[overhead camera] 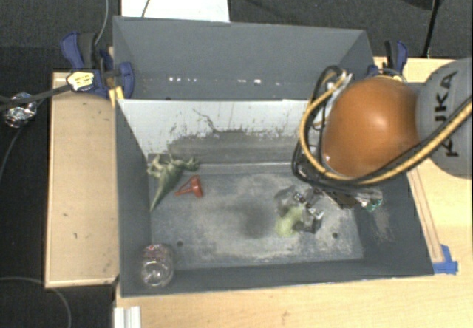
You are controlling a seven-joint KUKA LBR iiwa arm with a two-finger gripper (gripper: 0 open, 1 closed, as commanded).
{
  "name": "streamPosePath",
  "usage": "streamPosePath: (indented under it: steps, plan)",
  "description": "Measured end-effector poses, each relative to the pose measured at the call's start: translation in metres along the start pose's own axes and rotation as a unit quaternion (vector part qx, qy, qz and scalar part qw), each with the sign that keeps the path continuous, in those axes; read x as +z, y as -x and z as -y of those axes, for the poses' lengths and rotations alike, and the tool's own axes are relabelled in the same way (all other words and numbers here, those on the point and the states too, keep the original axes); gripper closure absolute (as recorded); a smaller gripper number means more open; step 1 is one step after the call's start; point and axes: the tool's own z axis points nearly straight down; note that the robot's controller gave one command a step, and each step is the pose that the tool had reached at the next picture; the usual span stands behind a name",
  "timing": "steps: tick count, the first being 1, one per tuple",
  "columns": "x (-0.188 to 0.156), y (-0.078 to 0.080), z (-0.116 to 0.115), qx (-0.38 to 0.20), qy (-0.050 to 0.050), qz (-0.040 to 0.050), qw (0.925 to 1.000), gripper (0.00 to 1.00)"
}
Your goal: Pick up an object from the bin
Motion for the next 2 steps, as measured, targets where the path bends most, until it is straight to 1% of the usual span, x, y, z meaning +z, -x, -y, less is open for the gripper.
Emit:
streamPosePath:
  steps: [1,2]
  plan:
    - [0.000,0.000,0.000,0.001,0.000,-0.0002,1.0000,1.00]
    - [-0.127,-0.008,0.011,-0.016,-0.001,0.0018,0.9999,1.00]
